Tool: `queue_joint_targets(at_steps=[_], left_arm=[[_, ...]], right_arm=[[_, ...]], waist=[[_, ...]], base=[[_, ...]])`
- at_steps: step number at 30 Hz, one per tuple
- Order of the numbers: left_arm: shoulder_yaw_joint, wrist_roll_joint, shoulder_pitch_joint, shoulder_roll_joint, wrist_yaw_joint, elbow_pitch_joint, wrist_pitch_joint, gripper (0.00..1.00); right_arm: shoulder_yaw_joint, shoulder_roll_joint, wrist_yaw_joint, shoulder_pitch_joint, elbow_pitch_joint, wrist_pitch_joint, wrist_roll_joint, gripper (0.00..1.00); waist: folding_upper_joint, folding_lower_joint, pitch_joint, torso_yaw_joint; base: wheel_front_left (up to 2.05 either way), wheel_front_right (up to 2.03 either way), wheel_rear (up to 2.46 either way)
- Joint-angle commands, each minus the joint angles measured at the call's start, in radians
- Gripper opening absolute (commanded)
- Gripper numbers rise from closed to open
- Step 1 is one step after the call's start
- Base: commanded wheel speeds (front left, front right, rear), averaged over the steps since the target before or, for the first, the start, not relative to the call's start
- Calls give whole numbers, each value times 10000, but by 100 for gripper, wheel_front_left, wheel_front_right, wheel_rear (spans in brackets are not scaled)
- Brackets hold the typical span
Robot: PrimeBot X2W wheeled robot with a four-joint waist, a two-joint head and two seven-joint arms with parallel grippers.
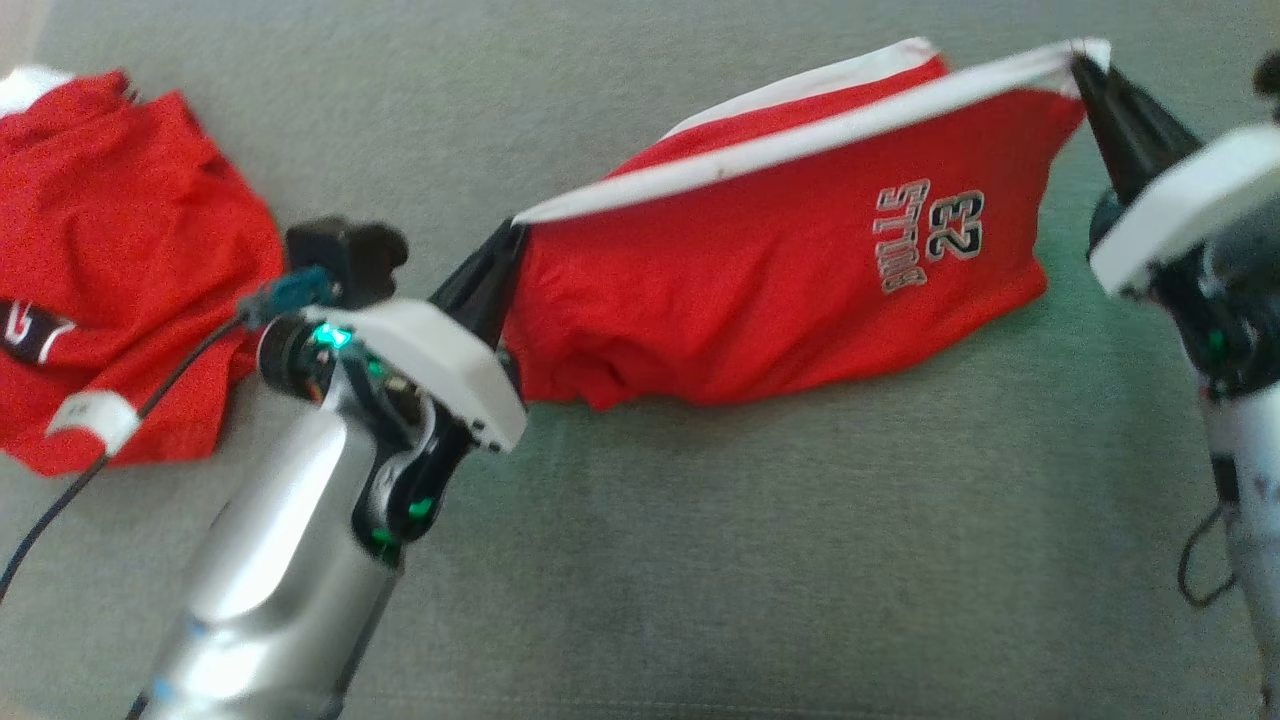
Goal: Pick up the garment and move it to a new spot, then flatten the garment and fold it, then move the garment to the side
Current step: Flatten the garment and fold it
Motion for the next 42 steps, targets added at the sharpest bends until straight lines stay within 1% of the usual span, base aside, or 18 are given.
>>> queue_joint_targets(at_steps=[1,6,7,12,13,14,15,16,17,18,21,24,28,31,33,38,39,42], left_arm=[[311,46,-667,51,-138,161,-198,0],[149,-11,-1556,-583,-616,1600,-716,0],[149,-11,-1556,-583,-616,1600,-716,0],[2,-7,-1981,-969,-919,2691,-1137,0],[-5,-10,-2018,-1014,-953,2846,-1230,6],[0,-33,-2041,-1053,-987,2991,-1315,22],[-4,-54,-2056,-1083,-1030,3128,-1386,31],[-15,-83,-2058,-1108,-1082,3254,-1438,46],[-13,-111,-2053,-1125,-1121,3363,-1504,88],[-8,-89,-2049,-1126,-1123,3448,-1611,100],[25,-47,-1934,-1135,-1089,3576,-1960,100],[145,121,-1696,-1070,-839,3479,-2574,100],[553,691,-1281,-836,-30,3002,-4176,100],[769,1253,-904,-593,616,2572,-5289,100],[942,1634,-661,-412,1028,2240,-5679,100],[1460,2563,-23,55,1702,1239,-5943,100],[1646,2914,310,208,1885,812,-5951,100],[1740,3238,860,405,2065,575,-5955,100]], right_arm=[[328,-225,-11,-652,429,-224,114,0],[1036,-252,-11,-2079,2632,-1081,257,0],[1036,-252,-11,-2079,2632,-1081,257,0],[1970,-65,-11,-2837,4115,-2130,605,0],[2155,-40,-11,-2909,4333,-2309,709,22],[2337,-31,-11,-2968,4547,-2463,805,35],[2509,-23,-11,-3018,4745,-2612,905,70],[2670,1,-11,-3053,4907,-2746,1036,100],[2839,14,-11,-3073,5042,-2875,1160,100],[2980,7,-11,-3094,5139,-3063,1266,100],[3376,-56,-11,-3088,5197,-3784,1539,100],[3675,-217,-11,-2989,5077,-4736,1565,100],[3759,-430,-11,-2773,4799,-5980,967,100],[3335,-361,-11,-2435,4333,-6293,413,100],[2945,-279,-11,-2092,3834,-6362,-49,100],[1751,127,-11,-796,2288,-6394,-1078,100],[1321,344,-11,-148,1599,-6268,-1421,100],[664,643,-11,891,476,-5824,-1882,100]], waist=[[0,-3,438,481],[0,-3,669,755],[0,-3,669,755],[0,-3,739,743],[0,-3,736,721],[0,-3,733,696],[0,-3,721,673],[0,-3,703,650],[0,-3,670,624],[0,-3,637,601],[0,-3,510,539],[0,-3,301,445],[0,-3,-47,236],[0,-3,-295,14],[0,-3,-444,-161],[0,-3,-685,-538],[0,-3,-744,-658],[0,-3,-835,-784]], base=[[0,0,0],[0,0,0],[0,0,0],[0,0,0],[0,0,0],[0,0,0],[0,0,0],[0,0,0],[0,0,0],[0,0,0],[0,0,0],[0,0,0],[0,0,0],[0,0,0],[0,0,0],[0,0,0],[0,0,0],[0,0,0]])
